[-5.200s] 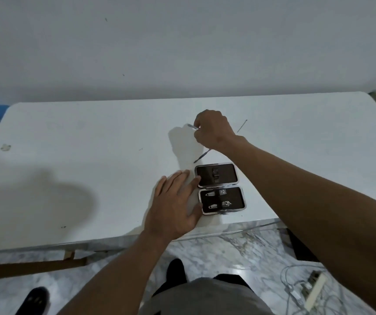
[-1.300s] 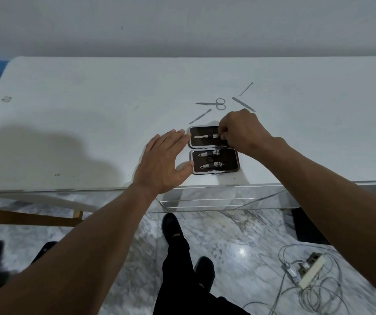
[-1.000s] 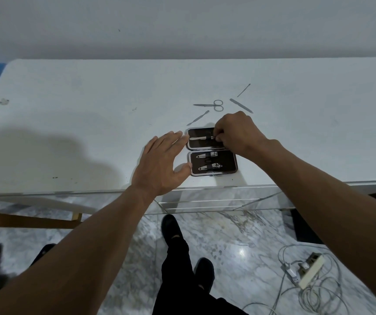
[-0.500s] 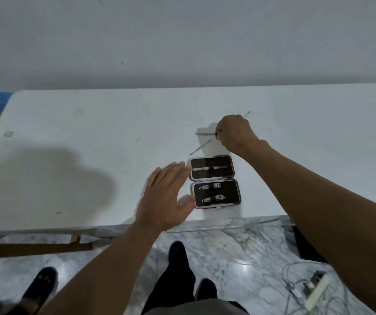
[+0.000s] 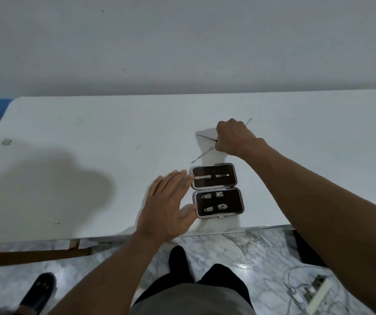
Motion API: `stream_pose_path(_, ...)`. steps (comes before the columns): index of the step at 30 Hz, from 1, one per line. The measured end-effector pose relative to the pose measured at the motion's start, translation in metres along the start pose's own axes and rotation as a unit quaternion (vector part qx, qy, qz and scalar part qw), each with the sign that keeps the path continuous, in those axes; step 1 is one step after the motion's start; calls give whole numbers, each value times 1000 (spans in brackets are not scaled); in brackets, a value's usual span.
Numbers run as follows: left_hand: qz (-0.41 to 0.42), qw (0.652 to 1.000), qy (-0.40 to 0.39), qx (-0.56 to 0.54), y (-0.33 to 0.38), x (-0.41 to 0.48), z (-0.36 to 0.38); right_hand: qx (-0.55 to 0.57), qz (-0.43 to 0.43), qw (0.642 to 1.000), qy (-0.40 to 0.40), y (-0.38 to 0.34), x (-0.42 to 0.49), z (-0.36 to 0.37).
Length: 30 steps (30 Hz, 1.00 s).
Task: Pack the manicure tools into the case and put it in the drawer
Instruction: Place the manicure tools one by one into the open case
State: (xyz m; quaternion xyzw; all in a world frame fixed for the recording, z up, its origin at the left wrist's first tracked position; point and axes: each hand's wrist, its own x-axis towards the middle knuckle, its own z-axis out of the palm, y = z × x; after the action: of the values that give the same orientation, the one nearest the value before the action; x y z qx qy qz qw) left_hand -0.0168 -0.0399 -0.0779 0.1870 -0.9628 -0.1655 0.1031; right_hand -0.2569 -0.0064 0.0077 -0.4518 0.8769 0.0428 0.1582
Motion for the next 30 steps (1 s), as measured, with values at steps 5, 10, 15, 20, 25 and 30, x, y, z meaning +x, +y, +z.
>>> stream_pose_path(5,-1,1000,14,3,0,0,1,-5,-27,1000,5,9,-18,7)
stream_pose_path(10,-9,1000,19,2,1,1,3,-18,-69,997,30,28,-63,8)
stream_pose_path(15,-17,1000,15,-6,2,-2,5,-88,-141,986,13,29,-120,17)
stream_pose_path(20,-22,1000,11,3,2,-1,6,-147,-131,980,4,32,-144,26)
stream_pose_path(25,-20,1000,22,4,0,0,8,-153,-114,982,-5,30,-145,30)
stream_pose_path(30,-19,999,29,-4,0,0,10,-155,-123,980,21,19,-141,31)
